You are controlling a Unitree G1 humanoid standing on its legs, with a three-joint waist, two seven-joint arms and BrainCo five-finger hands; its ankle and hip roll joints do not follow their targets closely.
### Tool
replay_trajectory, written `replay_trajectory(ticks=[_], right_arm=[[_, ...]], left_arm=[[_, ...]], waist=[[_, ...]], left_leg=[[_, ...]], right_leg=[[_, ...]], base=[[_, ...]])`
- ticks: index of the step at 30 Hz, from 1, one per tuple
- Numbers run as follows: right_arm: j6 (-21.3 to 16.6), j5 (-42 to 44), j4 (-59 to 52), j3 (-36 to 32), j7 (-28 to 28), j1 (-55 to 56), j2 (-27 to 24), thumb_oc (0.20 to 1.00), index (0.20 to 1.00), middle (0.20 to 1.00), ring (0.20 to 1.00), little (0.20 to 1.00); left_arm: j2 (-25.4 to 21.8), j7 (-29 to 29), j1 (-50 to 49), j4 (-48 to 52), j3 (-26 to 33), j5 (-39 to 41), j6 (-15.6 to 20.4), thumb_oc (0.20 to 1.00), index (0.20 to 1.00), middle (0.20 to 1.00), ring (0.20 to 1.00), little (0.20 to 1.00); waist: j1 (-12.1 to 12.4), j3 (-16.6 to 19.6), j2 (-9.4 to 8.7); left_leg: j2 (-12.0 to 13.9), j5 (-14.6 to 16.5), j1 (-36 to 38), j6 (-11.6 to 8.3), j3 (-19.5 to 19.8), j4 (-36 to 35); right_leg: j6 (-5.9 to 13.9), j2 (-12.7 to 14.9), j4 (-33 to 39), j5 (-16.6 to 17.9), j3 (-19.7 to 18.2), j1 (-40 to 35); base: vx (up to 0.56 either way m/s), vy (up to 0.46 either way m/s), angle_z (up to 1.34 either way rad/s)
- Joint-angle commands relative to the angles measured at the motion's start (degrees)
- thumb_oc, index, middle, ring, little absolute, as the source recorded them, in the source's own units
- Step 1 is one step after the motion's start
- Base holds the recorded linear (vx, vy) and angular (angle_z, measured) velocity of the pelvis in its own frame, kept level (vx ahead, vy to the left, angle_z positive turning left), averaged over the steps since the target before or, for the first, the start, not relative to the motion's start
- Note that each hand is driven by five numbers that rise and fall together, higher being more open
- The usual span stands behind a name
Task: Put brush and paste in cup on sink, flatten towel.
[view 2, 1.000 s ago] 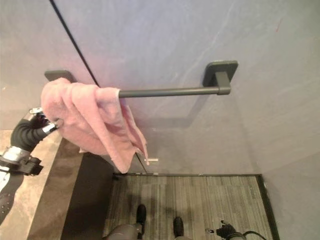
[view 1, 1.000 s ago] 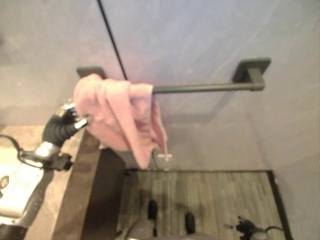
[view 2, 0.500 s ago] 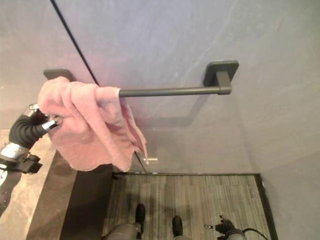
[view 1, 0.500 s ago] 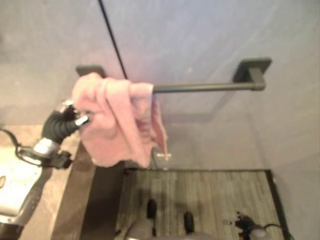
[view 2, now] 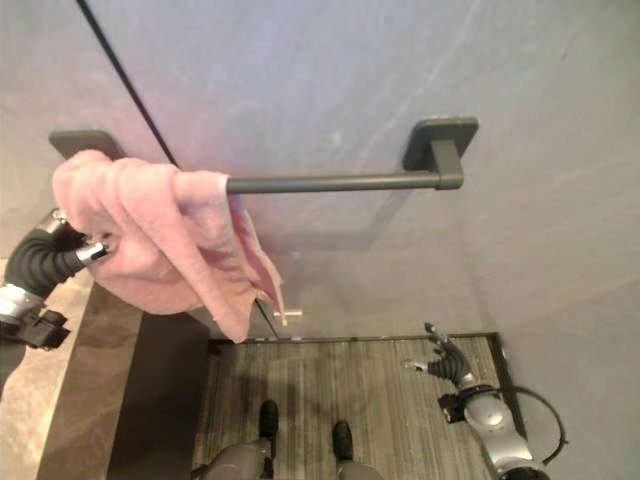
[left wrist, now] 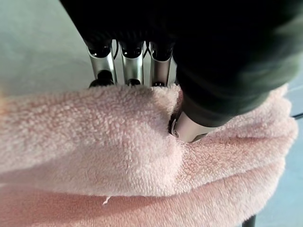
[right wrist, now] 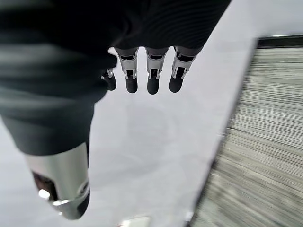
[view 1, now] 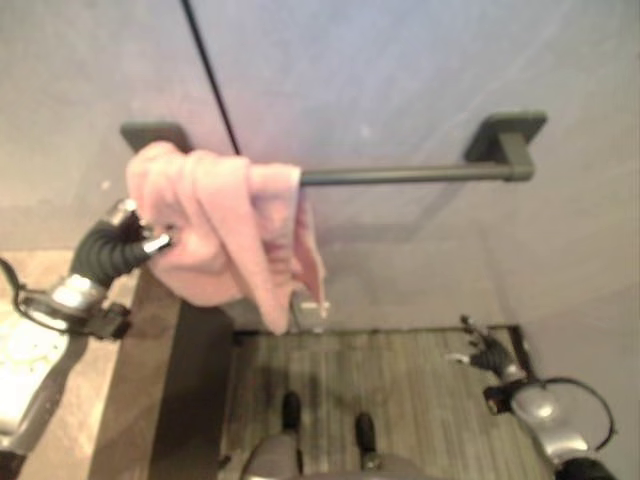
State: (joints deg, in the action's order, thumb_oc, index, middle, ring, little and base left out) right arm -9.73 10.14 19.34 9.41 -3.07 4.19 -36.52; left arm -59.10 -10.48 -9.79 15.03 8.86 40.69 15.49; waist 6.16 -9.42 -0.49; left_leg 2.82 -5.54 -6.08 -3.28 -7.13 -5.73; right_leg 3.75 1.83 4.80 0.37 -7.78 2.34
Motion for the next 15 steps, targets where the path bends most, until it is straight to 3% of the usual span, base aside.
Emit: replay_trajectory(ticks=[1,11,15], right_arm=[[-3.6,7.4,-8.9,0.6,-3.8,-0.8,-3.9,1.000,1.000,1.000,1.000,1.000],[-4.2,20.4,-25.4,3.6,-7.9,-6.1,-10.1,1.000,1.000,1.000,1.000,1.000],[-2.6,28.9,-30.7,10.1,-10.8,-12.0,-15.2,1.000,1.000,1.000,1.000,1.000]], left_arm=[[-2.4,-0.9,0.7,-1.9,0.8,1.1,3.1,0.200,0.200,0.200,0.200,0.200],[-3.7,-0.5,2.2,-2.0,-1.0,2.0,3.8,0.200,0.200,0.200,0.200,0.200],[-5.8,-0.5,3.9,-2.0,-2.4,3.4,3.8,0.200,0.200,0.200,0.200,0.200]], waist=[[0.2,1.2,-2.61],[1.0,0.7,-3.44],[2.2,0.7,-4.09]], left_leg=[[0.5,3.2,1.7,-1.32,0.1,0.7],[0.5,3.0,1.3,-1.29,0.1,0.7],[0.7,2.8,1.2,-1.37,0.3,0.7]], right_leg=[[8.31,8.1,0.1,4.4,2.5,3.6],[8.43,8.1,-0.1,4.6,2.9,4.0],[8.31,8.0,-0.1,4.7,3.2,3.9]], base=[[-0.04,0.004,0.02],[-0.02,0.001,0.01],[-0.03,-0.010,0.03]])
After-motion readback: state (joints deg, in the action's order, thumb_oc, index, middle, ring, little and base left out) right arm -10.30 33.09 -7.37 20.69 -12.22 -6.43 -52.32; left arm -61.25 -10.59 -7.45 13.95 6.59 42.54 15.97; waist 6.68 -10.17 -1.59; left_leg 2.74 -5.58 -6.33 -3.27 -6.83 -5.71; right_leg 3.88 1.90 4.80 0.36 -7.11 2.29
